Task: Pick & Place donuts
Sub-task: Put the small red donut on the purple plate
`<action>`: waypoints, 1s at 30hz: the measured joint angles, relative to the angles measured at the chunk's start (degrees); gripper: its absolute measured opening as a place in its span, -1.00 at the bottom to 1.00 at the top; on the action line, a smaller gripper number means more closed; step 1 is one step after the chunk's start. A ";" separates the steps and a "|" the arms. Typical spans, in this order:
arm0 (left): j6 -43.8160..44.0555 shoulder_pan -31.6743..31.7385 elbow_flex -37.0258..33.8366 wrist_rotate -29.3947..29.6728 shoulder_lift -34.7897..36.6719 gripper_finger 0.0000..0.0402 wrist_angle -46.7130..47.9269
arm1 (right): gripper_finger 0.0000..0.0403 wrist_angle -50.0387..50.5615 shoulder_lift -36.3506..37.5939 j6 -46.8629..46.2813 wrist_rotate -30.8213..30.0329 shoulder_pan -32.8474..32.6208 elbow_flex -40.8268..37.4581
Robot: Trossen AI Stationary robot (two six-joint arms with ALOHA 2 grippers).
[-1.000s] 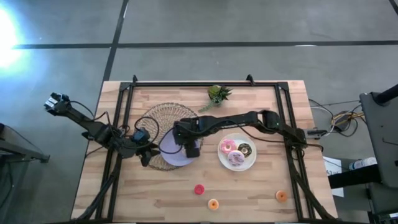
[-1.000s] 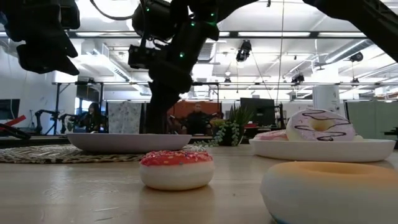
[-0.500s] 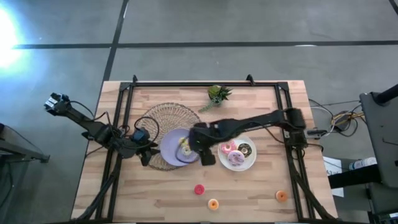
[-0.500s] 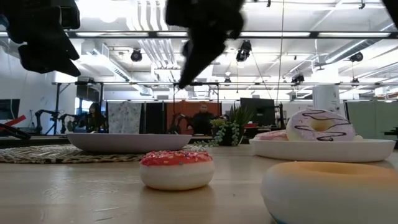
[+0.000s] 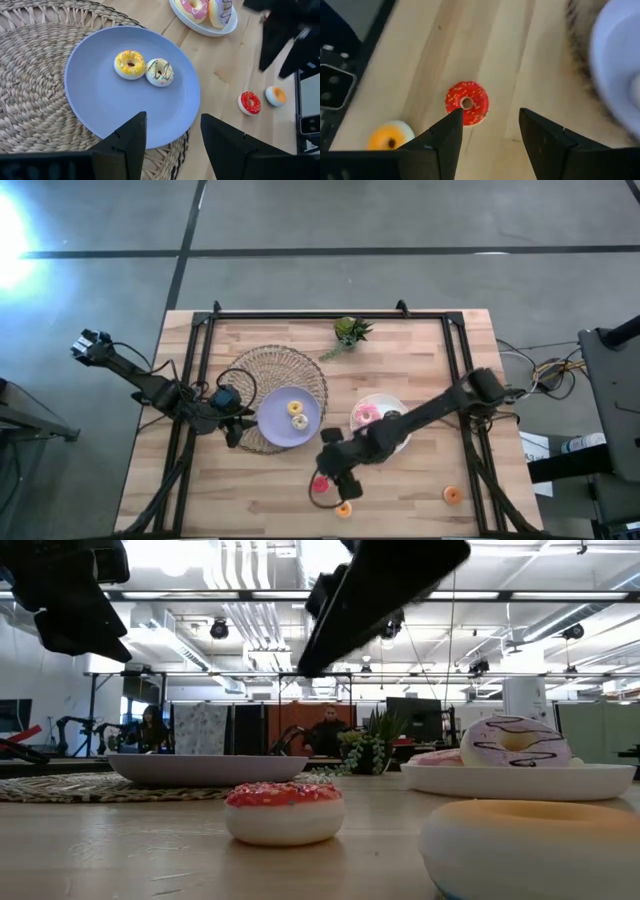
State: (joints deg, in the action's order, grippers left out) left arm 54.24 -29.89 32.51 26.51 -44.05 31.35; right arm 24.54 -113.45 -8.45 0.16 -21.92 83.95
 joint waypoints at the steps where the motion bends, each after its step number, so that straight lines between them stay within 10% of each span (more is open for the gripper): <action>1: 0.06 0.00 0.00 -0.10 0.00 -0.19 -0.01 | -0.07 0.31 -1.43 -1.45 0.07 -0.01 0.76; 30: 0.09 0.00 -1.05 -2.66 -0.07 -0.19 0.46 | -0.07 -4.92 -9.42 -8.52 0.51 -0.69 2.52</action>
State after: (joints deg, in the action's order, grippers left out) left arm 54.33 -29.89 31.46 23.86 -44.12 31.82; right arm 19.62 -122.87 -16.97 0.68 -22.61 86.48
